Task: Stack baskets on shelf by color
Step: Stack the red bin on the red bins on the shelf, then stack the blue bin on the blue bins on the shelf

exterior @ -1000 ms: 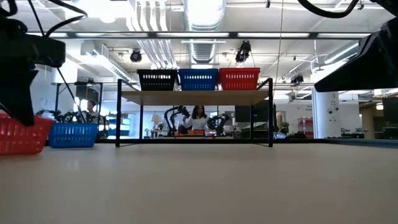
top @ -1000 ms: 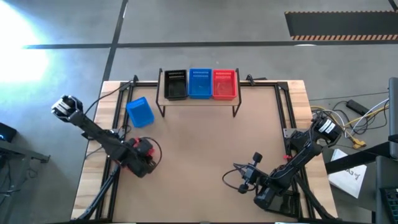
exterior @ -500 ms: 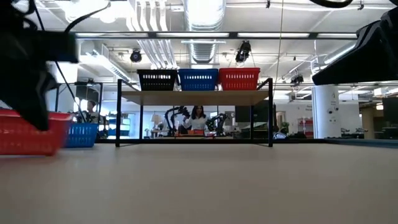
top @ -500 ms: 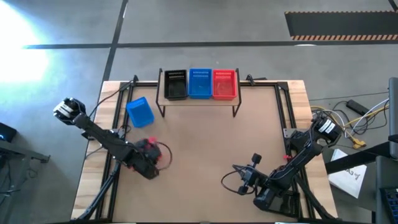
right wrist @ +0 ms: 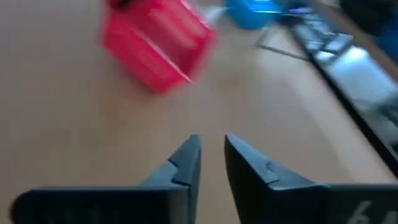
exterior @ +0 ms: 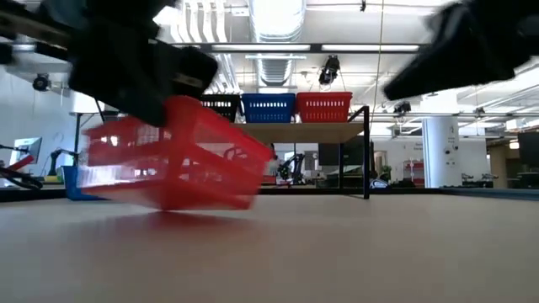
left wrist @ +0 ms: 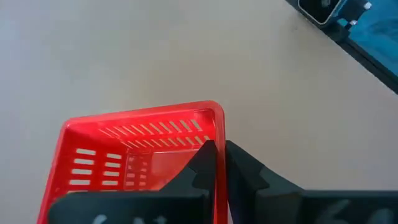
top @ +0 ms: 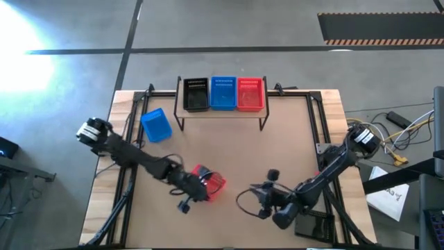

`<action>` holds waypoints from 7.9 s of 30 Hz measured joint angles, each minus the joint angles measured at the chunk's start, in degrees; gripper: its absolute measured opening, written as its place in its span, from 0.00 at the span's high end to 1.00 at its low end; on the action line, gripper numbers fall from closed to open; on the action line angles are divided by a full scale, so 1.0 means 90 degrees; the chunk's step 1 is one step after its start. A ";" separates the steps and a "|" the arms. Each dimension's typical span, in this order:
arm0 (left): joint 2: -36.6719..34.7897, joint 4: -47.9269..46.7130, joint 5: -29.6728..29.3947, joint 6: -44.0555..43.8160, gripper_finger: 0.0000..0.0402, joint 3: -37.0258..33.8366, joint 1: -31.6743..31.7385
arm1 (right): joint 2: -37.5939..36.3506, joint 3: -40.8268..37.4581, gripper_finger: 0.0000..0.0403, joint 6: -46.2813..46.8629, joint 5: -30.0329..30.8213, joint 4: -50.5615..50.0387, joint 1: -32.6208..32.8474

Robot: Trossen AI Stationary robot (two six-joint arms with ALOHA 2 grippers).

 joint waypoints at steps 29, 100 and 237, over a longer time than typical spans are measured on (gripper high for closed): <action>0.0661 -0.0453 0.0565 0.1915 0.73 0.0685 0.0538 | 0.1859 0.2443 0.96 -0.3871 -0.5340 -0.0849 -0.2314; -0.1016 0.3971 -0.4123 -0.1953 0.56 -0.2700 -0.0565 | -0.1592 0.3509 0.62 -0.4975 -0.6349 -0.4579 -0.7386; -0.2447 -0.3461 -0.1013 -0.1582 0.97 0.2530 0.1270 | -0.0898 -0.2193 0.89 -0.1867 -0.1258 0.4282 -0.0215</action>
